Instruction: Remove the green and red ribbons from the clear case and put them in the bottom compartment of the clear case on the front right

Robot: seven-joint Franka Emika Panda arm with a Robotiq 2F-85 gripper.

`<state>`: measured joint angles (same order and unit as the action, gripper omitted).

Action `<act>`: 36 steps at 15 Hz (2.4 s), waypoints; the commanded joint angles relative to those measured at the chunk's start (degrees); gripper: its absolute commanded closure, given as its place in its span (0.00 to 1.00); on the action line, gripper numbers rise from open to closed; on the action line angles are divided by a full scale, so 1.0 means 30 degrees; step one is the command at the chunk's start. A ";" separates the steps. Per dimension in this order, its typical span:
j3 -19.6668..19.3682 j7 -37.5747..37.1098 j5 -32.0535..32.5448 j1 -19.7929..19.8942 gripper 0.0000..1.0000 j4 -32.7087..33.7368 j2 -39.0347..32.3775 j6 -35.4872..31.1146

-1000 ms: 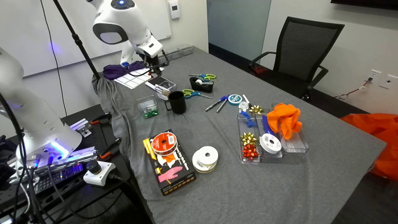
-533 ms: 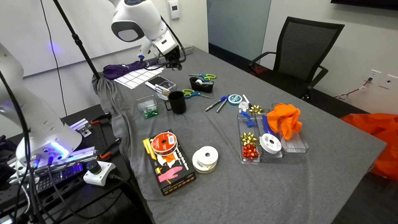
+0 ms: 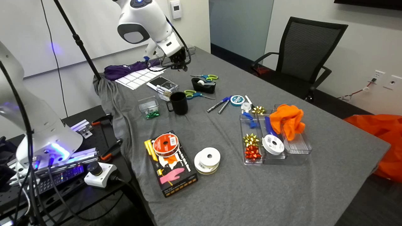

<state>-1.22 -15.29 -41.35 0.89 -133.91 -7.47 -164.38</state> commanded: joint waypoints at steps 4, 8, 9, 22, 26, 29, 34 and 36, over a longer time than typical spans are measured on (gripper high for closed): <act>0.0022 0.1574 -0.5204 0.1069 1.00 0.2056 -0.2011 -0.1627; 0.0111 0.2105 -0.7186 0.1819 1.00 0.2885 -0.3932 -0.4648; 0.0099 0.1884 -0.7540 0.1971 1.00 0.3054 -0.4392 -0.5198; 0.1642 0.0150 -1.2750 0.5317 1.00 0.6364 -0.6868 -0.3939; 0.1152 -0.0298 -1.1986 0.4829 0.99 0.5948 -0.6651 -0.4354; 0.1164 -0.0300 -1.1986 0.4737 0.99 0.5947 -0.6651 -0.4362; 0.1160 -0.0048 -1.2188 0.5187 1.00 0.6421 -0.6991 -0.3872; 0.0920 -0.0149 -1.2081 0.5556 1.00 0.6927 -0.7470 -0.3576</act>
<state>2.09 -16.20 -77.30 15.53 -115.88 -27.61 -177.27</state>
